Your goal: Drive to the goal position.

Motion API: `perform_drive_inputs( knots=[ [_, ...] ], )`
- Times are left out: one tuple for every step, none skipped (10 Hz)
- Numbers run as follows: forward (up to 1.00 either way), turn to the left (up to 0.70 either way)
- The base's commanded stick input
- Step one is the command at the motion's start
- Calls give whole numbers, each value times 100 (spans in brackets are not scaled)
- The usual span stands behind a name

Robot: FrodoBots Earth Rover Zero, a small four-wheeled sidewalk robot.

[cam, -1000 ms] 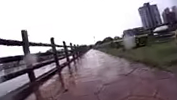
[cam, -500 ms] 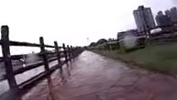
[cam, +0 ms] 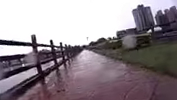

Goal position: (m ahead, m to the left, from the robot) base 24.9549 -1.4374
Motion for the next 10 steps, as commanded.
perform_drive_inputs(
  knots=[
    [100, 0],
    [100, 0],
    [100, 0],
    [100, 0],
    [100, 6],
    [100, 15],
    [100, 0],
    [100, 0],
    [100, 0],
    [100, 0]
  ],
)
